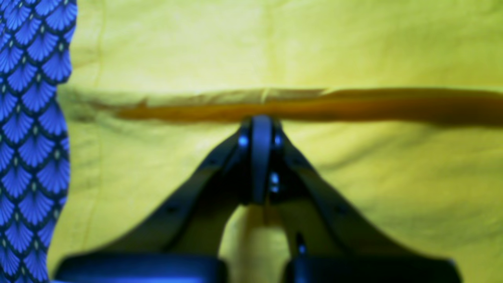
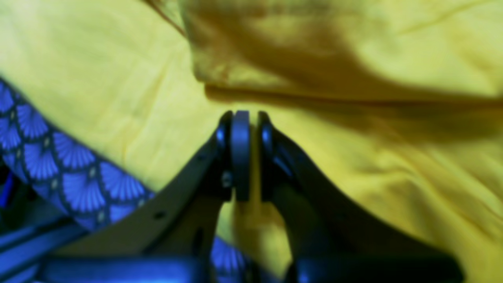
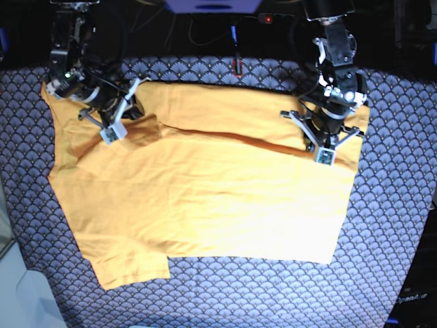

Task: Fold the T-shirt properly
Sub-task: 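Release the left gripper and move it inward onto the folded edge, then move both grippers down along the shirt sides toward the hem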

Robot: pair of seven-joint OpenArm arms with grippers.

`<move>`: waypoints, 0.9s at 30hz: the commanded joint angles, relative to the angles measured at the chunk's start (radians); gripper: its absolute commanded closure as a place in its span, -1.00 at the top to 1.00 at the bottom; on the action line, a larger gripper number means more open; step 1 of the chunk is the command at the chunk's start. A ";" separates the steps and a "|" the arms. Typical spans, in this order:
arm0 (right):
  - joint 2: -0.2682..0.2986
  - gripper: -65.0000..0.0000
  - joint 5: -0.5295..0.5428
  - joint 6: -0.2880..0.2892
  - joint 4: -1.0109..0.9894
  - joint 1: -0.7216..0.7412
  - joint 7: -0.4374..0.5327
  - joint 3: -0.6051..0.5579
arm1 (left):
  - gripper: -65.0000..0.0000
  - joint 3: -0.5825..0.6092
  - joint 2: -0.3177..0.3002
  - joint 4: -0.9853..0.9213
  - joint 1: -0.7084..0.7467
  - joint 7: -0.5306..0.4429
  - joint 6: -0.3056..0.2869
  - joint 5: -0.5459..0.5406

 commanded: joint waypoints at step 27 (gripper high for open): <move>0.091 -0.91 0.012 0.003 -0.162 0.417 -0.046 -0.045 | -1.00 0.000 0.002 0.019 0.001 -0.020 -0.007 0.067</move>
